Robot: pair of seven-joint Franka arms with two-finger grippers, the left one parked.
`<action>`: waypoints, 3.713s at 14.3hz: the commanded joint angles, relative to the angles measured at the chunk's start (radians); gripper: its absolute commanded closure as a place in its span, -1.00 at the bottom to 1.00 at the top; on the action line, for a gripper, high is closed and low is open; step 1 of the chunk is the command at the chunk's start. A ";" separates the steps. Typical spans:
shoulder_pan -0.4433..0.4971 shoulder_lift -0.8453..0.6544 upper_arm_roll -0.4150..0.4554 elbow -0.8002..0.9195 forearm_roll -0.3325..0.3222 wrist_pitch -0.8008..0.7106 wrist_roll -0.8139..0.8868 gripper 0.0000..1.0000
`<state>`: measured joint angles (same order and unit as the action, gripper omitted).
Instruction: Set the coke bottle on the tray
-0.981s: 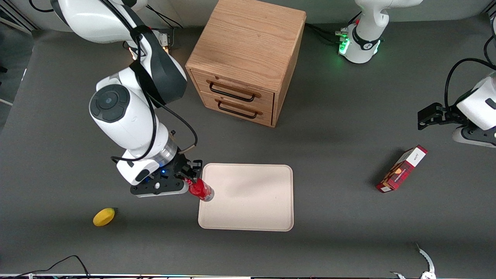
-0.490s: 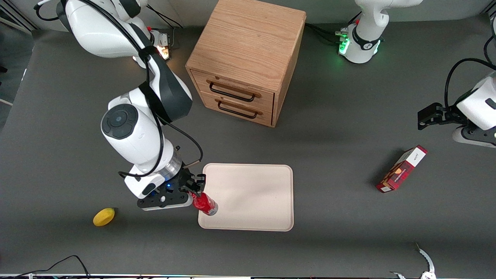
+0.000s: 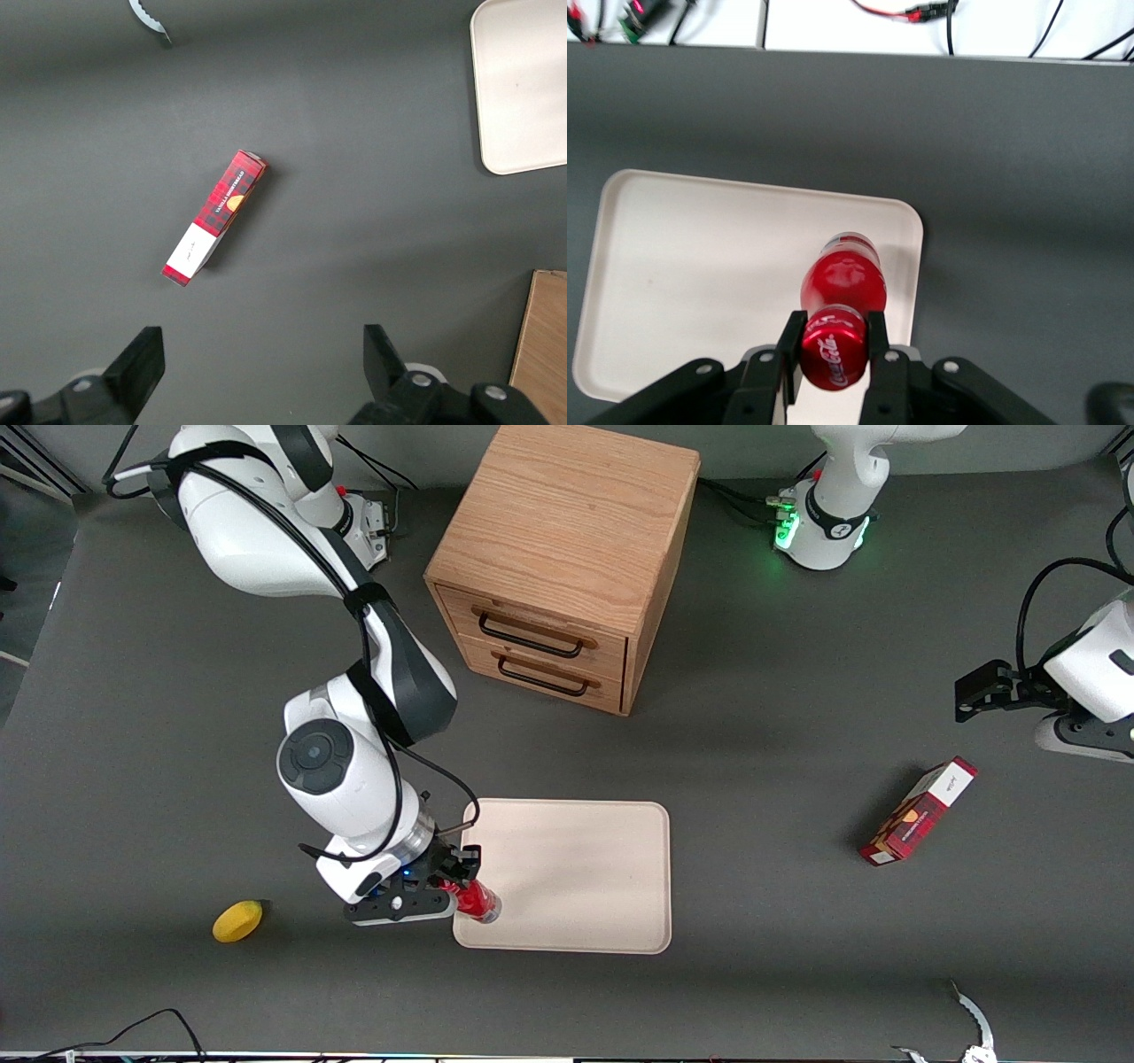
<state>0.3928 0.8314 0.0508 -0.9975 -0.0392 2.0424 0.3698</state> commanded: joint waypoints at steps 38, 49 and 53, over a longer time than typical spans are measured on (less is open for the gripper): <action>-0.425 -0.486 0.075 -0.188 0.048 -0.573 -0.304 -1.00; -0.422 -0.662 0.061 -0.384 0.050 -0.510 -0.275 -1.00; -0.367 -0.681 0.017 -0.406 0.051 -0.501 -0.259 -1.00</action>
<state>-0.0131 0.1812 0.1098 -1.3515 -0.0097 1.5132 0.0907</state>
